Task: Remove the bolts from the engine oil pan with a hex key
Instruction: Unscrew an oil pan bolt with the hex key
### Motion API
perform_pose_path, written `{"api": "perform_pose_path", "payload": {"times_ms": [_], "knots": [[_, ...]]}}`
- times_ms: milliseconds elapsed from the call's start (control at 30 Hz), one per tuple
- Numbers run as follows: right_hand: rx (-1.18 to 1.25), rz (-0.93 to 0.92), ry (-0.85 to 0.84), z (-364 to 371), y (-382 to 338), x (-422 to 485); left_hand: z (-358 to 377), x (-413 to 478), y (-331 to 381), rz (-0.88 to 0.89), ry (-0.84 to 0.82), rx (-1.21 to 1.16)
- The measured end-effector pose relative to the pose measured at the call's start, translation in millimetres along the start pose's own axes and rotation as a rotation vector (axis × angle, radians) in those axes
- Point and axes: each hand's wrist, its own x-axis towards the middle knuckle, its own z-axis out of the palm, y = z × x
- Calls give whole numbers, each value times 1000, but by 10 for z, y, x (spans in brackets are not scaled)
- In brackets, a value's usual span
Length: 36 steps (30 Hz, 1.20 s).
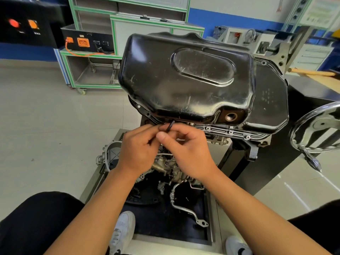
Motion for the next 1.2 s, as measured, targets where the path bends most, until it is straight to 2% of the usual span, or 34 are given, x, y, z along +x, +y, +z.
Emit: {"api": "perform_pose_path", "payload": {"times_ms": [100, 200, 333, 600, 933, 1200], "knots": [[-335, -192, 167, 34, 49, -41, 52, -35, -9, 27, 58, -7], [-422, -273, 248, 44, 83, -77, 87, -58, -49, 31, 81, -6], [-511, -362, 244, -9, 151, -97, 133, -89, -57, -38, 85, -24], [-533, -465, 142, -95, 262, -26, 90, -40, -63, 67, -68, -52], [-530, -447, 218, -31, 296, 30, 131, -32, -80, 33, 137, 53], [-540, -491, 180, -9, 408, -18, 177, -88, -85, -48, 99, 22]]}}
